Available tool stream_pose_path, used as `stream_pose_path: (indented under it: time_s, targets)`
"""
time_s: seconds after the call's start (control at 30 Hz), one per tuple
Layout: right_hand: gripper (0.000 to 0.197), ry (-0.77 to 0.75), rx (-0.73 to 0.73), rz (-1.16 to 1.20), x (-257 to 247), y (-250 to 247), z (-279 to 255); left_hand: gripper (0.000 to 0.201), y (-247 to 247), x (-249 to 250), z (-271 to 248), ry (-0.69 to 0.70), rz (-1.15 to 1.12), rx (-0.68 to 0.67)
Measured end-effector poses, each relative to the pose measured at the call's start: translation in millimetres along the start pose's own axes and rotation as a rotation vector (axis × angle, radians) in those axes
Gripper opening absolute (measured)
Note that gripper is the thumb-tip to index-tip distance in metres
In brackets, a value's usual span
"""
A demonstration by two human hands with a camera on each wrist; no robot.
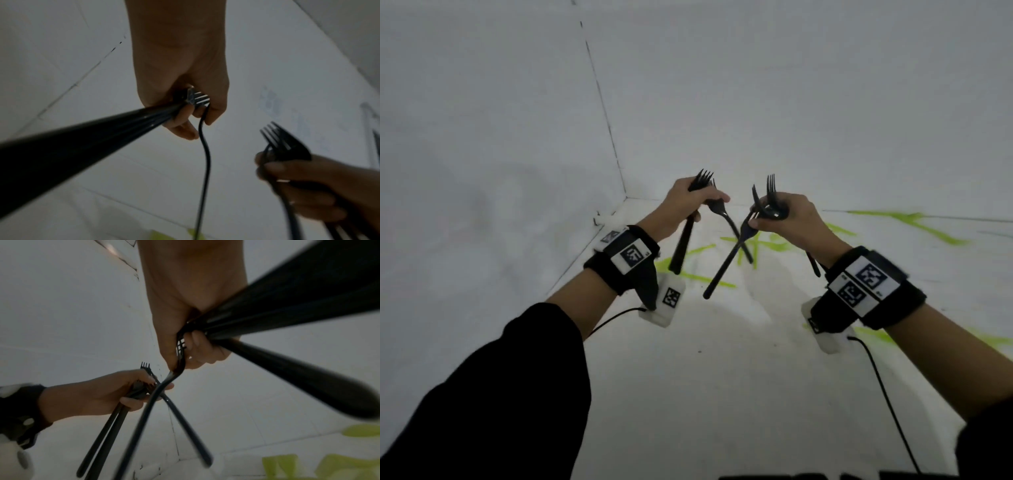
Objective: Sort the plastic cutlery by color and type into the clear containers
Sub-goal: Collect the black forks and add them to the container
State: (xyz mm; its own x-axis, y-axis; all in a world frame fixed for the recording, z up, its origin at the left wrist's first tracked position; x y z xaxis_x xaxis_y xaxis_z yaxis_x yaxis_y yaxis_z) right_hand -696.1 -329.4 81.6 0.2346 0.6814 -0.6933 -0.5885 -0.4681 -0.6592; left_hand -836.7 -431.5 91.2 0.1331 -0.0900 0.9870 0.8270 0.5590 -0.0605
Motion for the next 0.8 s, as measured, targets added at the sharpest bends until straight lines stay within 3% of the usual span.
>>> stream_pose_path:
  time_s: [0.13, 0.27, 0.37, 0.43, 0.5, 0.7, 0.8]
  targets:
    - [0.019, -0.033, 0.021, 0.044, -5, -14, -37, 0.018, 48, -10, -40, -0.067, -0.103, -0.065]
    - [0.019, -0.05, -0.017, 0.034, -1, -26, -79, 0.004, 93, -37, -80, -0.185, -0.257, -0.17]
    - [0.022, -0.016, -0.034, 0.008, 9, -30, -108, 0.027, 129, -52, -113, -0.319, -0.416, -0.249]
    - [0.021, 0.019, -0.037, -0.002, 15, -29, -121, 0.048, 145, -59, -131, -0.402, -0.426, -0.31]
    - [0.023, 0.056, -0.028, -0.024, 23, -34, -143, 0.055, 166, -62, -153, -0.452, -0.427, -0.351]
    - [0.018, 0.111, 0.069, -0.01, 34, -43, -190, 0.021, 196, -68, -198, -0.511, -0.538, -0.296]
    - [0.022, 0.21, 0.091, 0.082, 42, -40, -209, 0.017, 198, -67, -213, -0.53, -0.617, -0.271]
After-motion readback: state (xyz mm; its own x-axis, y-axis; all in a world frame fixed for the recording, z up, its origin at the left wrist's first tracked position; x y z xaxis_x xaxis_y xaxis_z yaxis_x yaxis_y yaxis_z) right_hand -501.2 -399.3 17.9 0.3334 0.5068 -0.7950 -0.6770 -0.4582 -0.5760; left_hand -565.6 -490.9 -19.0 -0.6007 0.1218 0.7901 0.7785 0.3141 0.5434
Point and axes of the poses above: each hand's wrist, its own z-axis towards the middle knuckle, its own y-axis out of the palm, x = y × z, the point moved 8 cm from there along z, towards the middle knuckle, and after that the axes turned 13 degrees about -z, right-handed, at the moved point
